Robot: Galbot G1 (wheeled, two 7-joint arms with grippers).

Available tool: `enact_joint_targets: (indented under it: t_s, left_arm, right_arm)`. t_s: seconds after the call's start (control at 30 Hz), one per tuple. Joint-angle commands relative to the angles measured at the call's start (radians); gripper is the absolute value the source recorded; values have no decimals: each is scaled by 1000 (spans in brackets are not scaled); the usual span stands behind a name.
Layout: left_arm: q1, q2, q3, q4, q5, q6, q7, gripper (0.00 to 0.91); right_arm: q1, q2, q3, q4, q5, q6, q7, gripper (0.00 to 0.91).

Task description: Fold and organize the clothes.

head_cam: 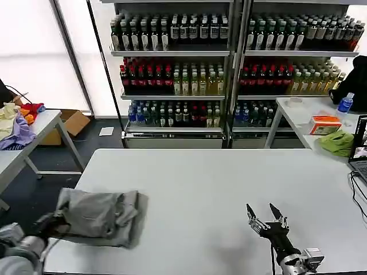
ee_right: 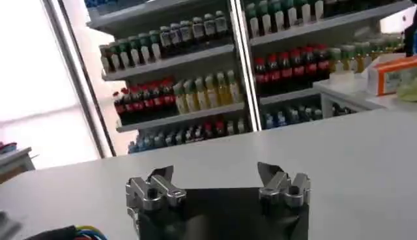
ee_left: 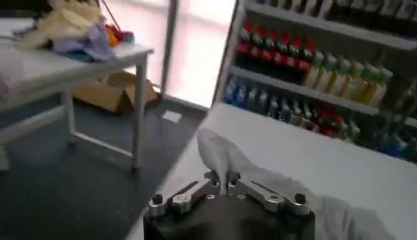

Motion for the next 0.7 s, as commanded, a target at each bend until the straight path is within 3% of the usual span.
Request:
enact_joint_targets:
  t_s: [0.03, 0.13, 0.23, 0.43, 0.53, 0.7]
  left_arm:
    - [19, 271, -306, -53, -161, 23, 40, 20]
    - [-5, 265, -231, -76, -112, 23, 45, 20]
    - [-28, 209, -75, -113, -48, 22, 27, 20]
    - [-86, 35, 427, -160, 293, 5, -73, 20]
    - [-143, -49, 646, -152, 357, 6, -157, 20]
    - [-268, -172, 880, -87, 450, 23, -221, 20]
  right_arm:
    - [9, -2, -10, -2, 2, 0, -1, 907]
    - [5, -1, 3, -7, 6, 5, -2, 907]
    - [4, 0, 18, -11, 10, 7, -3, 907]
    - [-2, 7, 33, 4, 13, 3, -2, 907]
    - [-4, 18, 35, 7, 8, 2, -2, 907]
    - [-15, 37, 37, 15, -7, -6, -1, 907]
